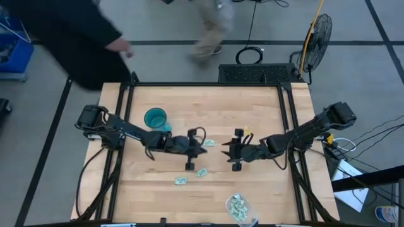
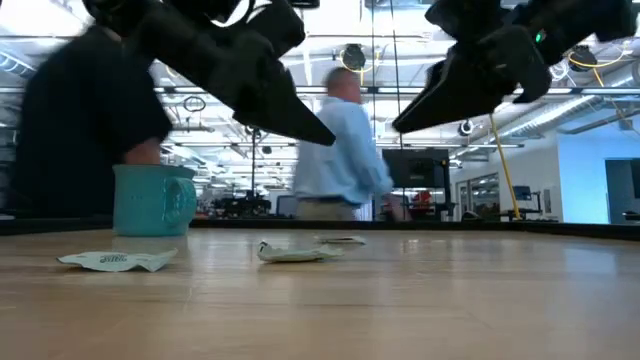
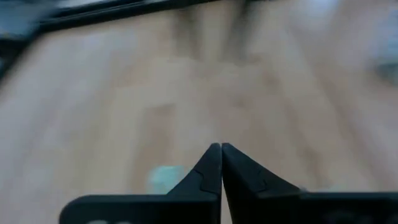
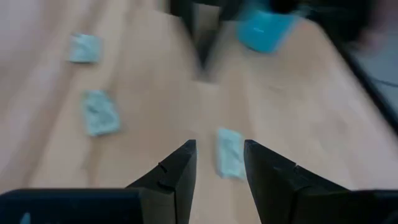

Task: Pick and place Stevia / Truvia into bins
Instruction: Put the green stevia packet into the transparent container

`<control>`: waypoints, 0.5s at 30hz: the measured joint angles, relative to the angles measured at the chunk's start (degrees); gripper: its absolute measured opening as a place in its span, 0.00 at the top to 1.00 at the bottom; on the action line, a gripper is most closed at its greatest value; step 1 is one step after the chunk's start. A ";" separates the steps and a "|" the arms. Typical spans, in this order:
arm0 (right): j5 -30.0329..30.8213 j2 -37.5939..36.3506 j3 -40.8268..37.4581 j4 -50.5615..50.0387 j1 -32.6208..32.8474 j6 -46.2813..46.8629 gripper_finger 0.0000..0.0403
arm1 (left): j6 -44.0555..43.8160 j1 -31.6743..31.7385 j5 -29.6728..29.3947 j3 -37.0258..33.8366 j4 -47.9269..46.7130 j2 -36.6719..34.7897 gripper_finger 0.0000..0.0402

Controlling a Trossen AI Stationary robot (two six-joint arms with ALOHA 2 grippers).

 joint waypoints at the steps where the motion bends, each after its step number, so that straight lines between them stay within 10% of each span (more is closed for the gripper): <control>1: -2.11 1.53 -0.75 3.68 -0.73 -1.22 0.68 | 0.44 0.49 -1.54 0.00 -0.01 -0.19 0.95; 15: -18.68 20.42 -3.29 25.44 -14.69 -4.48 0.68 | 3.83 4.16 -0.54 -0.02 -2.87 -10.42 0.82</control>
